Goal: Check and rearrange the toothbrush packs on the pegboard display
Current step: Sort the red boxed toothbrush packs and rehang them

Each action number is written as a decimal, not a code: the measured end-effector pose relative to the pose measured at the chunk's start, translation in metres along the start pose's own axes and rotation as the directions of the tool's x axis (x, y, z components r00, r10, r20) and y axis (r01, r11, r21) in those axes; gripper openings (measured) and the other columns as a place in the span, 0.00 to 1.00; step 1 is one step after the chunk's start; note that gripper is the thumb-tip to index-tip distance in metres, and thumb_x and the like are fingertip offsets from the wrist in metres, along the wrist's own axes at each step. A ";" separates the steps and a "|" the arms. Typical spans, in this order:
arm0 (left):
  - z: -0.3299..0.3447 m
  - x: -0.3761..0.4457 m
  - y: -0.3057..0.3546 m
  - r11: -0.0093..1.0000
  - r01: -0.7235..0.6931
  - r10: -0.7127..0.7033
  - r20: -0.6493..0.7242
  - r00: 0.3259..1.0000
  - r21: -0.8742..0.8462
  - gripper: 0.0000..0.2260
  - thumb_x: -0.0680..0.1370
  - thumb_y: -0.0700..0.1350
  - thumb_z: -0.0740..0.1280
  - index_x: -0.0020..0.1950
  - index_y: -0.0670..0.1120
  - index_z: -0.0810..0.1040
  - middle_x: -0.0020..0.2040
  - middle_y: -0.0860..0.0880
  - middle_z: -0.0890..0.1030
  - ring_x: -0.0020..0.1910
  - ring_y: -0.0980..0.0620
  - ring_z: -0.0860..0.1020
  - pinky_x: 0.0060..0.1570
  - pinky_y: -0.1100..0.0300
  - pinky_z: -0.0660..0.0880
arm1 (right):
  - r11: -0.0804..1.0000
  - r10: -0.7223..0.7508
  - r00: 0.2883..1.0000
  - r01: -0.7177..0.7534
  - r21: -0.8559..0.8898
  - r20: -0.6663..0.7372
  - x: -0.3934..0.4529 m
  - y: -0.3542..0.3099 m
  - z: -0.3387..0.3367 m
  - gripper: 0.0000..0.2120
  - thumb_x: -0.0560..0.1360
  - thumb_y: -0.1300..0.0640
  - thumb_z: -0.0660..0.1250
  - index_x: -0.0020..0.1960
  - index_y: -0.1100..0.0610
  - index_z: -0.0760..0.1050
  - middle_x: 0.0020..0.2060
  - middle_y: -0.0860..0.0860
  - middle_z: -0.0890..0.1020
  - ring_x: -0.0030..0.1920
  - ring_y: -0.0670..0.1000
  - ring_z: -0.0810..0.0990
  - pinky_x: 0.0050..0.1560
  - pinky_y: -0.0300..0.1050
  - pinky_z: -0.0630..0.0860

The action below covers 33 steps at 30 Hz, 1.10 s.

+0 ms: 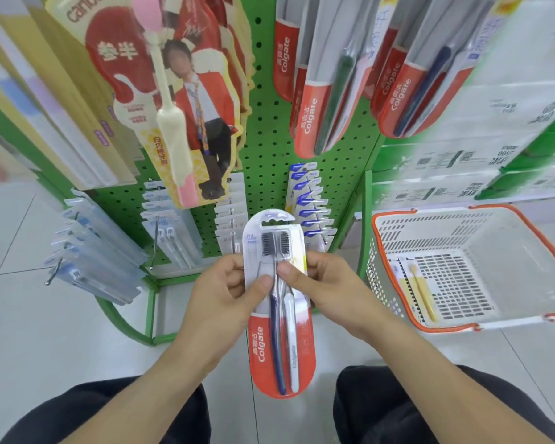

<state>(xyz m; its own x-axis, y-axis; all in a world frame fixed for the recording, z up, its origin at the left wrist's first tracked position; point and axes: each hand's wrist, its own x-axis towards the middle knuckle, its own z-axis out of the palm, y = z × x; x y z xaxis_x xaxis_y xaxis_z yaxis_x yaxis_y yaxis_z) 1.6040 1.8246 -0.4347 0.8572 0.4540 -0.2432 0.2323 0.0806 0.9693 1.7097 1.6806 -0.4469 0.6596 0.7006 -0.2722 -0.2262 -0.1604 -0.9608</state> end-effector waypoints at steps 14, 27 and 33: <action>0.004 0.005 0.000 0.995 0.095 -0.094 0.025 0.995 -0.032 0.08 0.78 0.40 0.71 0.56 0.45 0.81 0.46 0.47 0.88 0.44 0.48 0.86 0.42 0.60 0.82 | 0.996 -0.015 1.000 0.016 -0.092 0.012 -0.003 -0.004 -0.007 0.07 0.78 0.55 0.72 0.56 0.53 0.82 0.47 0.53 0.88 0.48 0.55 0.87 0.47 0.48 0.83; 0.003 0.003 -0.012 0.985 0.112 -0.135 0.182 0.974 0.132 0.14 0.76 0.43 0.73 0.61 0.48 0.75 0.49 0.48 0.87 0.49 0.49 0.86 0.53 0.51 0.81 | 0.998 -0.001 0.999 -0.002 -0.069 -0.049 -0.003 -0.001 -0.012 0.09 0.76 0.61 0.74 0.56 0.57 0.81 0.48 0.55 0.87 0.46 0.53 0.85 0.51 0.53 0.83; -0.007 0.004 -0.017 0.981 0.107 -0.140 0.210 0.968 0.160 0.16 0.73 0.42 0.77 0.59 0.47 0.77 0.49 0.47 0.87 0.49 0.47 0.86 0.54 0.48 0.80 | 1.000 0.020 0.999 -0.019 0.021 -0.044 -0.002 -0.009 -0.011 0.11 0.77 0.61 0.73 0.58 0.57 0.79 0.50 0.58 0.87 0.45 0.55 0.85 0.41 0.50 0.82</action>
<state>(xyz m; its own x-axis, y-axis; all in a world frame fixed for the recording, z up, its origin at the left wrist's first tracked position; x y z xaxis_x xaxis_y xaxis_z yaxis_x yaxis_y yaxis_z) 1.6003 1.8317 -0.4521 0.8932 0.2420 -0.3789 0.3938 -0.0145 0.9191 1.7181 1.6729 -0.4385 0.6861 0.6659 -0.2931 -0.2536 -0.1587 -0.9542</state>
